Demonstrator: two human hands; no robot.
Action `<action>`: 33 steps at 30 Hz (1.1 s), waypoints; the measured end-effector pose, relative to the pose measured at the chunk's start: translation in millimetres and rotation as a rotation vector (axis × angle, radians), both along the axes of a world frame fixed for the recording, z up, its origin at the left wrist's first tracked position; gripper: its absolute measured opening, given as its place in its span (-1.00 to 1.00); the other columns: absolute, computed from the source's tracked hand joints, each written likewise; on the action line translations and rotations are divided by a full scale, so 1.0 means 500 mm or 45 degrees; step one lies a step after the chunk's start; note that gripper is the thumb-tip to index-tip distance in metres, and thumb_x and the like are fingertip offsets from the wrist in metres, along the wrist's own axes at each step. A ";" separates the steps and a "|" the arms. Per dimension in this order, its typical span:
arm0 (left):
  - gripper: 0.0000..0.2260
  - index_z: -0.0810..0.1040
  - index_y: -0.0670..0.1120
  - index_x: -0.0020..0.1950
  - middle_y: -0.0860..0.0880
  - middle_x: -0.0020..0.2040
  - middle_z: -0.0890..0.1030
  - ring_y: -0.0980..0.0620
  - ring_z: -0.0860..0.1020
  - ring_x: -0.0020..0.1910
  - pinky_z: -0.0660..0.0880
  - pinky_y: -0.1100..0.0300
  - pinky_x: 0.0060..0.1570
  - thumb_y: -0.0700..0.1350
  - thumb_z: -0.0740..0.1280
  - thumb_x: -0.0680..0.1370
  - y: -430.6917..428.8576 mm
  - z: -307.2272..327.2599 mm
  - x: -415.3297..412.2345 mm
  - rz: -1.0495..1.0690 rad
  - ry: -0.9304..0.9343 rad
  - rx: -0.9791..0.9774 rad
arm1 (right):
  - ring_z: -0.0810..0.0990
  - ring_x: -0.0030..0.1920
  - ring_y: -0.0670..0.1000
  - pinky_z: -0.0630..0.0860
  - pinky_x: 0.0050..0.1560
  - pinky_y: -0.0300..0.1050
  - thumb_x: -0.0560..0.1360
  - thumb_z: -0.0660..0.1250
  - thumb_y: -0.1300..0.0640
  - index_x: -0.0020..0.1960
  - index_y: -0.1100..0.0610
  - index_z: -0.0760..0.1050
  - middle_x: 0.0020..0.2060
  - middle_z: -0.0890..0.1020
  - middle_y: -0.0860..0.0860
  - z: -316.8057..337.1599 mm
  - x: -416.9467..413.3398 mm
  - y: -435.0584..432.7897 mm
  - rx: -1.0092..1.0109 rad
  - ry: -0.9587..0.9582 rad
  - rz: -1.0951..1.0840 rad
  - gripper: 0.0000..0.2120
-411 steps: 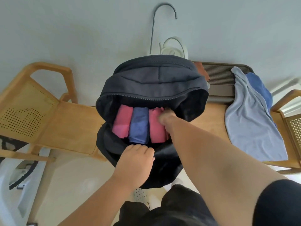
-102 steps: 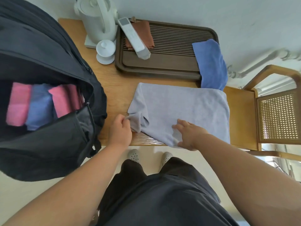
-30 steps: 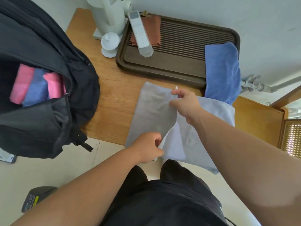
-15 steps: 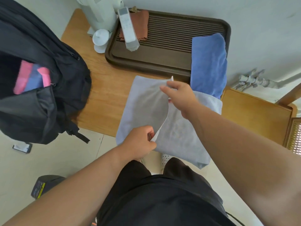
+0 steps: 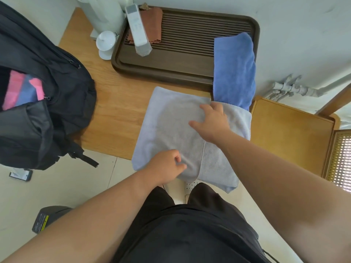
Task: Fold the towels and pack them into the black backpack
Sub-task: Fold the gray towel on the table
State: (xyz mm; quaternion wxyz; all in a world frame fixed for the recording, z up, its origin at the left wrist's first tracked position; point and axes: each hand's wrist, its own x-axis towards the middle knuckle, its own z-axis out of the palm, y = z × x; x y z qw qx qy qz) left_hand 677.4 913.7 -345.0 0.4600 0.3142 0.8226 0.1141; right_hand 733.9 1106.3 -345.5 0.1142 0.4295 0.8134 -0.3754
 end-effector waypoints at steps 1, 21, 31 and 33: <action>-0.82 0.53 -0.04 0.04 0.05 -0.11 0.55 0.01 0.54 -0.09 0.50 0.10 -0.03 0.05 0.37 0.57 -0.011 -0.005 -0.017 0.062 0.069 0.016 | 0.18 0.51 0.18 0.28 0.47 0.13 0.50 0.35 -0.21 0.54 -0.04 0.24 0.56 0.09 0.03 0.005 -0.005 -0.009 0.116 -0.027 0.058 -0.31; -0.76 0.39 -0.07 -0.34 0.01 -0.38 0.45 0.02 0.39 -0.41 0.23 0.16 -0.44 -0.09 0.37 0.48 -0.129 -0.065 -0.216 0.289 0.256 -0.105 | 0.55 -0.09 0.05 0.59 -0.12 -0.03 0.63 0.22 0.08 0.55 -0.15 0.19 0.35 0.40 0.12 -0.033 -0.326 -0.087 0.250 -0.333 0.663 -0.47; -0.79 0.35 -0.06 -0.27 0.01 -0.34 0.42 0.04 0.34 -0.37 0.26 0.16 -0.38 -0.19 0.36 0.47 -0.183 -0.036 -0.341 0.300 -0.012 0.062 | 0.55 0.16 0.18 0.48 0.03 0.02 0.59 0.21 0.08 0.24 0.14 0.53 0.20 0.55 0.14 -0.030 -0.459 -0.141 0.346 -0.177 0.446 -0.72; -0.79 0.33 -0.05 -0.26 -0.01 -0.32 0.43 0.00 0.38 -0.34 0.29 0.13 -0.37 -0.20 0.33 0.49 -0.197 -0.031 -0.377 0.273 0.094 0.040 | 0.53 0.19 0.15 0.47 0.08 -0.03 0.60 0.22 0.07 0.26 0.14 0.53 0.26 0.50 0.11 -0.025 -0.495 -0.161 0.325 -0.091 0.436 -0.71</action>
